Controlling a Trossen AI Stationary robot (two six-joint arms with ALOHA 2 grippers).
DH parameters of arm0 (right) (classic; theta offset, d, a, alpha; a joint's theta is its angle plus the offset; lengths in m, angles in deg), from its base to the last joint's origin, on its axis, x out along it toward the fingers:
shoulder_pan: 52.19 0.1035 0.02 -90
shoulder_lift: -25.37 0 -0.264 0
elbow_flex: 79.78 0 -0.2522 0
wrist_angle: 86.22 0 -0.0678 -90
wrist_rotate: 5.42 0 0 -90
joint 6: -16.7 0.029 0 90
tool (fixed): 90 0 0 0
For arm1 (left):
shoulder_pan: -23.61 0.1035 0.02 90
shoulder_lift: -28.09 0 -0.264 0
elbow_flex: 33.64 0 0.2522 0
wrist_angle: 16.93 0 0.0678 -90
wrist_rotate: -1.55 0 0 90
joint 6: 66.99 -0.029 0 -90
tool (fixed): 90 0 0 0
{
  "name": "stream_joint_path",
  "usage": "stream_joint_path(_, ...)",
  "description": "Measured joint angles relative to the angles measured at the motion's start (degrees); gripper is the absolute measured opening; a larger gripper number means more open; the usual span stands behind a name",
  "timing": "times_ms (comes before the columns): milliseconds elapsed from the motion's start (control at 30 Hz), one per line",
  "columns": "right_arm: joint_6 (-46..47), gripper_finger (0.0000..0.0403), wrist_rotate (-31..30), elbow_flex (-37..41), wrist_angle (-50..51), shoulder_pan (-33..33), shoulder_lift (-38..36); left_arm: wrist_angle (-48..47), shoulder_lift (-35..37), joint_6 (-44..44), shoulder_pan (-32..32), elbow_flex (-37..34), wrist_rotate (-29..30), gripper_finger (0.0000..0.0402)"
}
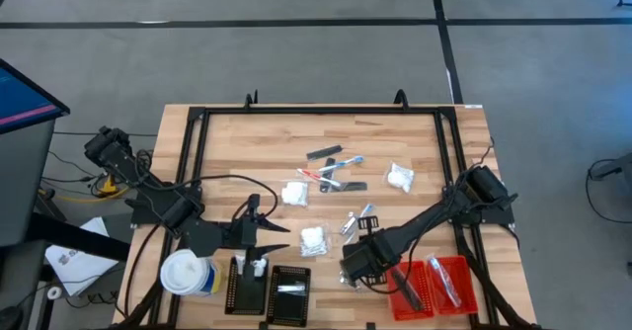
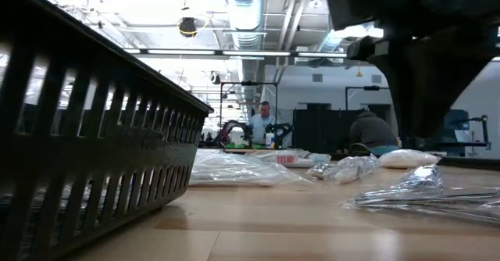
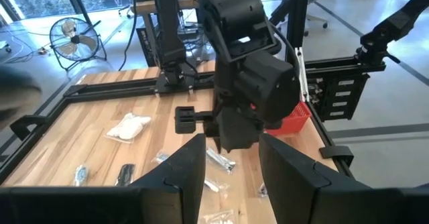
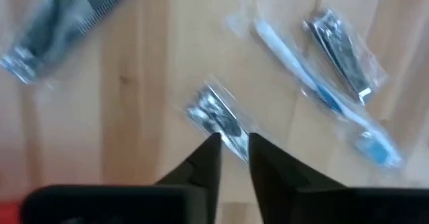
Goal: Pick & Place Travel size toiletries
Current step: Put the nail cutter into the right black bin
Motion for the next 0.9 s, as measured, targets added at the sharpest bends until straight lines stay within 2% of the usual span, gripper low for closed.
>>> stream_joint_path(100,-2.08,0.0123,-2.20,0.16,1.69,0.08,0.00,0.06,0.00,0.00,0.00,0.00,-0.06,0.0131)
stream_joint_path(300,-4.66,0.0214,-2.54,2.44,1.04,0.26,-0.07,0.25,0.00,0.00,0.00,0.00,-2.19,0.0131)
stream_joint_path(433,-4.90,0.0253,-2.58,4.38,0.90,0.33,-0.07,0.59,0.00,-0.02,0.00,0.00,-2.25,0.0131)
stream_joint_path(600,-6.08,0.0260,-2.60,6.65,-2.59,0.33,-0.07,0.91,0.00,-0.19,0.00,0.00,-2.32,0.0131)
stream_joint_path(900,-5.77,0.0242,-2.19,9.76,-6.45,0.02,-0.07,1.07,0.00,-0.45,0.00,0.02,-2.47,0.0131)
